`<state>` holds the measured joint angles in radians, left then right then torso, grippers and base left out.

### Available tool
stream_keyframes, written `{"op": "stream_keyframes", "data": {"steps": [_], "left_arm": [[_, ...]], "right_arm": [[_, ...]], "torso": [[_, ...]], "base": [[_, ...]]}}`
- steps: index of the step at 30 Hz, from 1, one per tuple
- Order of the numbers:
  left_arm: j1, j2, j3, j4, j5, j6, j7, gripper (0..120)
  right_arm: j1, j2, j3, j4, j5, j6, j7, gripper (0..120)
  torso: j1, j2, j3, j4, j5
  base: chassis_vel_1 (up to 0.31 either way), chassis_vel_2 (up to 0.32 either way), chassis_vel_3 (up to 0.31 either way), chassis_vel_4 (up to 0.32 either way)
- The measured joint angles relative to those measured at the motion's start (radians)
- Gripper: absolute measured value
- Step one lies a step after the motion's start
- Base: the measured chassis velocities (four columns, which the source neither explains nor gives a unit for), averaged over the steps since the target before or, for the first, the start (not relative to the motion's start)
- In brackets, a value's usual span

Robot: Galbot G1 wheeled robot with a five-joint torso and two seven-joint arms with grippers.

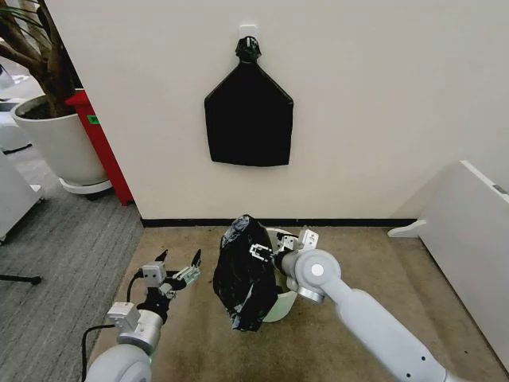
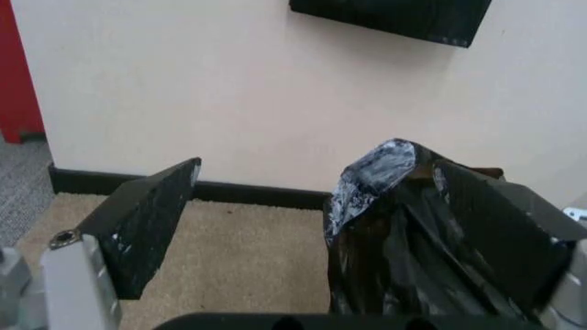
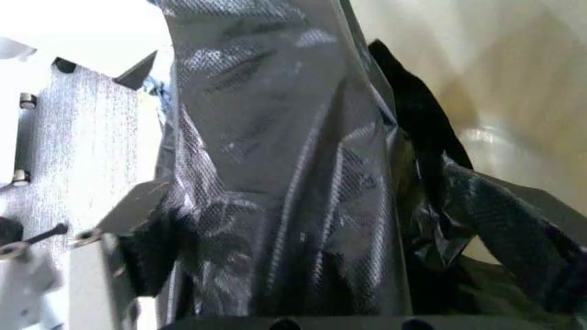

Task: Place the garbage bag over the trash bin.

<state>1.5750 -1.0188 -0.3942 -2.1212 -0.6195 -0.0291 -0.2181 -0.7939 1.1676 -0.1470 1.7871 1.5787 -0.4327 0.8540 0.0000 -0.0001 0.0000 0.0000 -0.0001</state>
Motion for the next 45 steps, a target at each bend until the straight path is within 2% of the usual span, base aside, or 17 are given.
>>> {"op": "stream_keyframes", "data": {"steps": [3, 7, 8, 13, 22, 29, 37, 45], "left_arm": [[-0.006, 0.004, 0.005, 0.008, -0.001, -0.001, 0.000, 100], [-0.013, 0.010, 0.012, 0.019, -0.002, -0.001, -0.001, 100], [-0.013, 0.010, 0.012, 0.019, -0.002, -0.001, -0.001, 100], [-0.023, 0.015, 0.021, 0.031, -0.004, -0.005, -0.001, 100], [-0.036, 0.015, 0.040, 0.039, -0.004, -0.007, -0.001, 100], [-0.035, 0.007, 0.051, 0.036, 0.003, -0.008, -0.001, 100], [-0.029, 0.004, 0.055, 0.030, 0.007, -0.009, -0.001, 100], [-0.057, 0.023, 0.099, 0.030, 0.017, -0.001, 0.000, 100]], "right_arm": [[-0.005, 0.000, 0.001, -0.009, -0.003, 0.001, -0.012, 84], [-0.008, -0.004, 0.002, -0.012, -0.005, 0.014, -0.017, 70], [-0.008, -0.004, 0.002, -0.012, -0.005, 0.014, -0.017, 70], [-0.014, -0.009, -0.001, 0.001, -0.004, 0.022, -0.013, 51], [-0.028, -0.020, -0.007, 0.026, -0.020, 0.028, 0.007, 32], [-0.044, -0.028, -0.014, 0.037, -0.056, 0.040, 0.014, 2], [-0.047, -0.030, -0.015, 0.078, -0.067, 0.043, 0.049, 0], [-0.023, -0.055, -0.030, 0.142, -0.101, 0.031, 0.151, 0]], "torso": [[0.000, 0.000, 0.000, 0.0000, 0.0000], [0.000, 0.000, 0.000, 0.0000, 0.0000], [0.000, 0.000, 0.000, 0.0000, 0.0000], [0.000, 0.000, 0.000, 0.0000, 0.0000], [0.000, 0.000, 0.000, 0.0000, 0.0000], [0.000, 0.000, 0.000, 0.0000, 0.0002], [0.000, 0.000, 0.000, 0.0000, 0.0002], [0.000, 0.000, 0.000, 0.0000, 0.0001]], "base": [[0.000, 0.000, 0.000, 0.000], [0.000, 0.000, 0.000, 0.000], [0.000, 0.000, 0.000, 0.000], [0.000, 0.000, 0.000, 0.000], [0.000, 0.000, 0.000, 0.000], [0.000, 0.000, 0.000, 0.000], [0.000, 0.000, 0.000, 0.000], [0.000, 0.000, 0.000, 0.000]]}}
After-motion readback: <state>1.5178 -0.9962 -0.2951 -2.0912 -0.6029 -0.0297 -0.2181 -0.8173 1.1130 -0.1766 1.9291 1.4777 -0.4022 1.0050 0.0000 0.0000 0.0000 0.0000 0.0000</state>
